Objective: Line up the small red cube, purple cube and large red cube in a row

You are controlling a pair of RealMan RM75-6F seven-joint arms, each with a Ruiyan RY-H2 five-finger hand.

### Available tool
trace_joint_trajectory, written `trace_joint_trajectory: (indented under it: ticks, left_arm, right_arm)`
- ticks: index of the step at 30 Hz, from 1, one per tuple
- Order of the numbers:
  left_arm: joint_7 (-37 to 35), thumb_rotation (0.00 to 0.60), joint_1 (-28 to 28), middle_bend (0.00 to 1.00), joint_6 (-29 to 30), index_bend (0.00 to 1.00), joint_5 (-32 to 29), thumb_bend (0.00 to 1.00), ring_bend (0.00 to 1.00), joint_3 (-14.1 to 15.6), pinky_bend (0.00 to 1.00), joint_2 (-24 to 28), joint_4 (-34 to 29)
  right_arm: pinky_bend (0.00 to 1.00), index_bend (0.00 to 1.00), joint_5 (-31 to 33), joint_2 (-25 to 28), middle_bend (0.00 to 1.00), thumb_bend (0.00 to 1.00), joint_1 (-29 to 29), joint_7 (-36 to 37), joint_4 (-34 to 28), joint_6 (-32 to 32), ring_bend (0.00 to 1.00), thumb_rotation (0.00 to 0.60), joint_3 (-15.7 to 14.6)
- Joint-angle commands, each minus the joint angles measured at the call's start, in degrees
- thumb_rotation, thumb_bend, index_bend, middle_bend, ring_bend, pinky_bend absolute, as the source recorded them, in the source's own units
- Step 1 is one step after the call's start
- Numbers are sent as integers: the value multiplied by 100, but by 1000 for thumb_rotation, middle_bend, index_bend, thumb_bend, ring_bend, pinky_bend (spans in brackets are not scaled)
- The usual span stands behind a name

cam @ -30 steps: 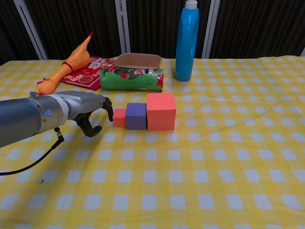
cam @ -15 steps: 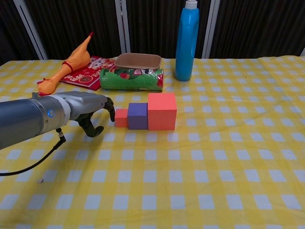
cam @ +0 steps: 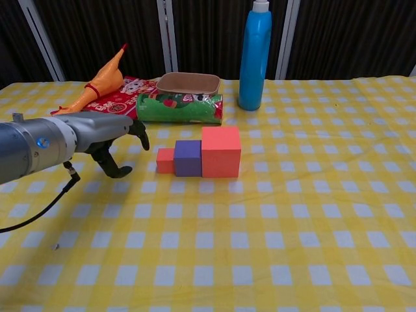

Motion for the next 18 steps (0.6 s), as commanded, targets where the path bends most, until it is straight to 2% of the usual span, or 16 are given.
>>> trace_joint_trajectory:
  ticks: [1, 4, 8, 13, 18]
  left_arm:
    - [-845, 600, 568, 0, 522, 125, 1144, 356, 0, 167, 66, 582, -443]
    - [-1451, 600, 1015, 0, 926, 62, 1821, 315, 0, 354, 66, 997, -694]
    - [-2191, 600, 1668, 0, 1517, 0, 2880, 274, 0, 816, 50, 1626, -863]
    - [-2795, 600, 2535, 0, 2494, 0, 4118, 209, 0, 1432, 34, 2034, -309]
    - [-3266, 600, 3172, 0, 3160, 0, 4603, 193, 0, 1631, 15, 2131, 233]
  right_arm:
    - [36, 0, 8, -11, 0, 367, -3, -41, 11, -1, 0, 600, -3]
    - [36, 0, 24, -15, 0, 367, -7, -106, 29, 15, 0, 600, 7]
    - [36, 0, 66, -32, 0, 367, -11, -211, 49, 38, 0, 600, 33]
    - [36, 0, 38, -117, 0, 367, -24, -441, 101, 135, 0, 600, 50]
    - [36, 0, -4, -212, 0, 367, -42, -604, 178, 230, 0, 600, 54]
